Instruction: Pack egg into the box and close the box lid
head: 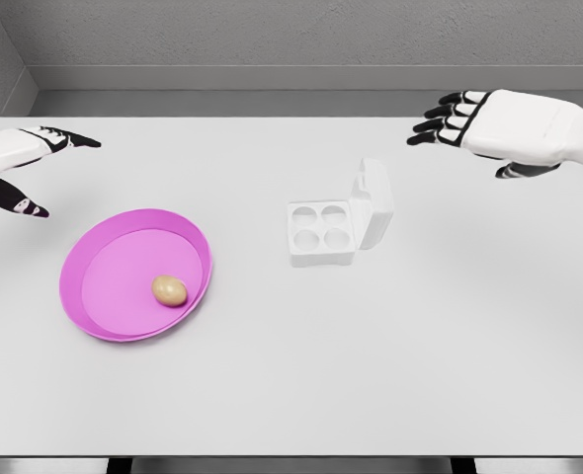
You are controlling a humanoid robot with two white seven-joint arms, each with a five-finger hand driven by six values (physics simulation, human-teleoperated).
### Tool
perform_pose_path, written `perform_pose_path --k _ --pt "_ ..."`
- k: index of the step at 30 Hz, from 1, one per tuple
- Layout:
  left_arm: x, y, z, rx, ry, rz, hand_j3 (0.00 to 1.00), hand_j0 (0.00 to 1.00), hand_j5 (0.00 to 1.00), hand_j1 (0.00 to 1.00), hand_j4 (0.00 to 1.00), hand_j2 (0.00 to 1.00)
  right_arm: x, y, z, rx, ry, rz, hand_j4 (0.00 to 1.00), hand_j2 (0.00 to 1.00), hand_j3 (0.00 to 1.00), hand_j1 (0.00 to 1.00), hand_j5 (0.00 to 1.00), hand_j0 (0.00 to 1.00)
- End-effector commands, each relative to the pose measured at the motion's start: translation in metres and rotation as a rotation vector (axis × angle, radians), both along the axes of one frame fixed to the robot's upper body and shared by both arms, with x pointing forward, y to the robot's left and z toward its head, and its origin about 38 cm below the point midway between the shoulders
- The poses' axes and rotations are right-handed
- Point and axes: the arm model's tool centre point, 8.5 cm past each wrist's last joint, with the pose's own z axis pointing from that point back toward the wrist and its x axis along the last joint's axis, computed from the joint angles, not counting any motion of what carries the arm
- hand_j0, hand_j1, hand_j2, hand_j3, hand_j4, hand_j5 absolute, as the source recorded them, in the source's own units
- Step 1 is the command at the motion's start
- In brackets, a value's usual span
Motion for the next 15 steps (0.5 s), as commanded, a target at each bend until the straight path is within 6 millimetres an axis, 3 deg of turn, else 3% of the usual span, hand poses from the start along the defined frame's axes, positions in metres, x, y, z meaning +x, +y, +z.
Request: perform_pose_path --k 1,3,5,8,9,15 --pt "0.000 0.000 0.000 -0.006 0.001 0.001 1.00 1.00 1.00 1.00 1.00 1.00 0.000 0.001 0.001 0.003 -0.001 0.001 1.00 1.00 1.00 1.00 1.00 1.00" --pt "0.001 -0.003 0.000 -0.013 0.000 -0.003 1.00 1.00 1.00 1.00 1.00 1.00 -0.001 0.001 -0.001 0.007 0.003 0.003 1.00 1.00 1.00 1.00 1.00 1.00" --pt "0.000 -0.030 -0.015 -0.013 0.028 -0.072 1.00 1.00 1.00 1.00 1.00 1.00 -0.002 -0.003 -0.001 0.004 0.008 -0.004 1.00 1.00 1.00 1.00 1.00 1.00" --pt "-0.021 -0.086 -0.027 0.016 0.062 -0.263 1.00 1.00 1.00 1.00 1.00 1.00 -0.008 -0.034 0.001 -0.005 0.009 -0.079 1.00 1.00 1.00 1.00 1.00 1.00" --pt "-0.025 -0.094 -0.029 0.021 0.068 -0.292 1.00 1.00 1.00 1.00 1.00 1.00 -0.008 -0.045 0.004 0.012 0.001 -0.110 1.00 1.00 1.00 1.00 1.00 1.00" --pt "-0.030 -0.097 -0.040 0.032 0.102 -0.306 1.00 1.00 1.00 1.00 1.00 1.00 -0.010 -0.044 -0.014 0.007 0.045 -0.110 1.00 1.00 1.00 1.00 1.00 1.00"
